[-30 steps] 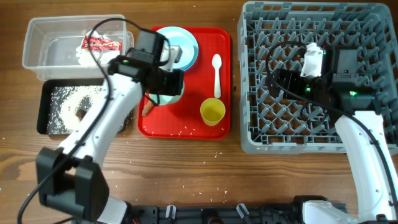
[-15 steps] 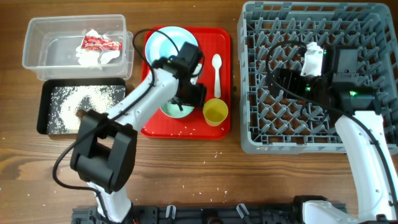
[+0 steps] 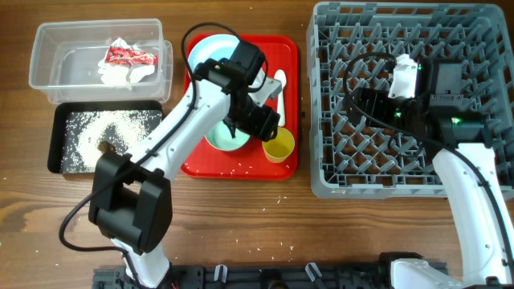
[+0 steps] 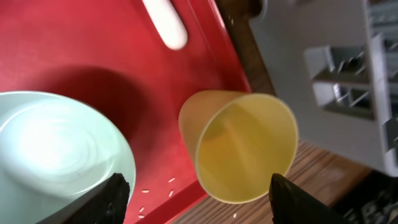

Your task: Sort waste into correct bins and load items into the dishwasher rack

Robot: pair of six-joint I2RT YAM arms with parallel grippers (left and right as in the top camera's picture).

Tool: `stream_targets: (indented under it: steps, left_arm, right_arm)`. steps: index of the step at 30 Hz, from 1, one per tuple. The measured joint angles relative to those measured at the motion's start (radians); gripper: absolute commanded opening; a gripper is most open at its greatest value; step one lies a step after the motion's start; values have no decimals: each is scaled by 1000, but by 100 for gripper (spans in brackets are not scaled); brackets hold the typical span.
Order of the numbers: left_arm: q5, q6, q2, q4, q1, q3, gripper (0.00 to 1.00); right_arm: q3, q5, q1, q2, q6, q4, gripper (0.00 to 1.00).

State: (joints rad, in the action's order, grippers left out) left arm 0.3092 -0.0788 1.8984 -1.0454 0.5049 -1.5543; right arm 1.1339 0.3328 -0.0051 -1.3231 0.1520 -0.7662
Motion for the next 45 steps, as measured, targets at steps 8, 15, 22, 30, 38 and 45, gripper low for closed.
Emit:
stream_targets:
  steps: [8,15,22,30,38,45]
  left_arm:
    - [-10,-37,0,199,39,135,36]
    - [4,-31,60,233,85,143,4]
    - [264,142,60,266,-117,122,4]
    - [1126,172,52,381,-393,108,4]
    - [1235,396,52,384,-378,108,4]
    - [1242,449,52,383,-368,108,4]
  right_arm:
    - [0,0,0,0,0,1,100]
    - [0,0,0,0,5,-2,100]
    - [0,99,0,0,45,34,100]
    - [-20,594,4,-24,42,396,100]
    - [-29,763,204,-169,196,809,97]
    - [-29,740,297,-279,271,880,68]
